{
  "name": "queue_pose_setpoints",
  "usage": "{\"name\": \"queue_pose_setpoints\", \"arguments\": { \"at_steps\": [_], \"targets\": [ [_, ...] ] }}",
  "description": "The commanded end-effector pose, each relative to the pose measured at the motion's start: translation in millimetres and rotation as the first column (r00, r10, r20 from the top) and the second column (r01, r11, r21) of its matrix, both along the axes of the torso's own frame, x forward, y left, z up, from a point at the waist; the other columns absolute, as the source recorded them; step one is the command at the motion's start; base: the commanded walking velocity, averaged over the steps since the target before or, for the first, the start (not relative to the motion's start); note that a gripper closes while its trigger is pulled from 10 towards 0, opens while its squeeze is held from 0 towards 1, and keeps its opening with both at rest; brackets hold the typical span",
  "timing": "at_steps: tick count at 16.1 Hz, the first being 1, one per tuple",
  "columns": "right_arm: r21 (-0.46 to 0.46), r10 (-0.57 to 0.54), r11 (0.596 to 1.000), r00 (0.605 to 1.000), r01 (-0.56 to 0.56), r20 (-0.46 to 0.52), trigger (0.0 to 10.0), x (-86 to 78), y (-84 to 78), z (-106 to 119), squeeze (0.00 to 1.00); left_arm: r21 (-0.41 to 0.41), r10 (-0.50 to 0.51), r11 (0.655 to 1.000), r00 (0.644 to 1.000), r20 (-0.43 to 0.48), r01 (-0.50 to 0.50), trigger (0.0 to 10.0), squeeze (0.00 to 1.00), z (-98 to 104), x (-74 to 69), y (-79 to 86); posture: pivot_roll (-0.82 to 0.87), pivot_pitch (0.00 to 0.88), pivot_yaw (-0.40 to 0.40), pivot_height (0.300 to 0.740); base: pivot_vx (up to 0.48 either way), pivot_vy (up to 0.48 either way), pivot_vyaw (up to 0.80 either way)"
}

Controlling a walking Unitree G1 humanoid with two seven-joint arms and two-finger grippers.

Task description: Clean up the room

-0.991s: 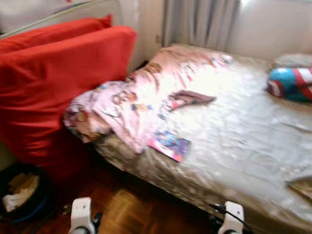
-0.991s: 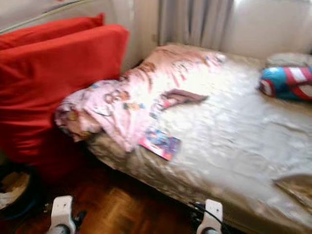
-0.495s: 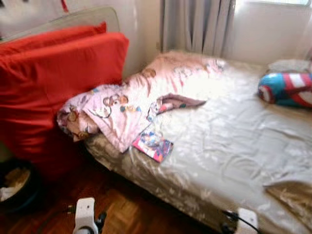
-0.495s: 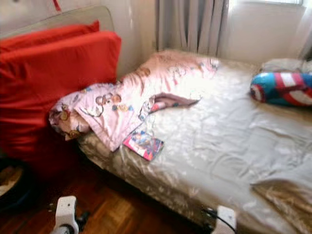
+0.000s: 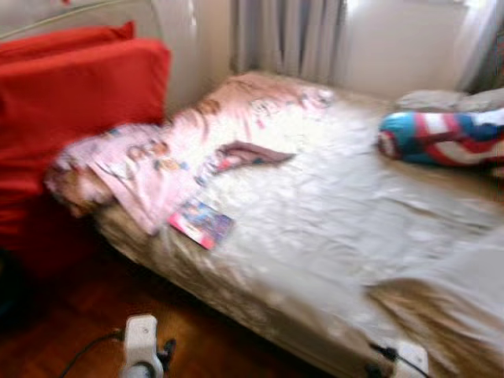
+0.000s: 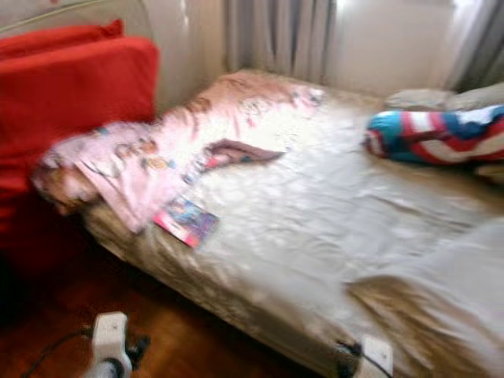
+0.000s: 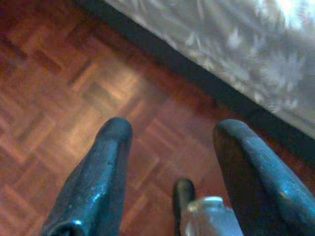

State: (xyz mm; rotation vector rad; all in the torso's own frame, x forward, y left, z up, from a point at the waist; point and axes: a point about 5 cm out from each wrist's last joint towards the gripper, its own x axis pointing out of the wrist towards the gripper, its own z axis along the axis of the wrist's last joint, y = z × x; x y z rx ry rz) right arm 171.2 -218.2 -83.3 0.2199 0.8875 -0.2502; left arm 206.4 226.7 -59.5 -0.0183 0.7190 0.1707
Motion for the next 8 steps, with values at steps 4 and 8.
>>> {"name": "queue_pose_setpoints", "arguments": {
  "at_steps": [4,8],
  "targets": [
    [0.021,0.004,1.000,1.000,-0.004,-0.019,10.0,-5.5,11.4,-4.7,0.00,-0.001,0.008,1.000,0.999,-0.033,-0.008,10.0,0.00,-4.5,-6.8,0.4,0.05,0.065,-0.021,0.740,0.000,-0.250,0.00],
    [0.027,0.010,1.000,0.999,-0.009,-0.037,10.0,-13.2,13.9,-8.2,0.00,-0.005,0.015,1.000,0.999,-0.033,-0.015,10.0,0.00,-4.7,-7.6,0.9,0.05,0.070,-0.023,0.740,0.000,0.000,-0.62]
  ]
}}
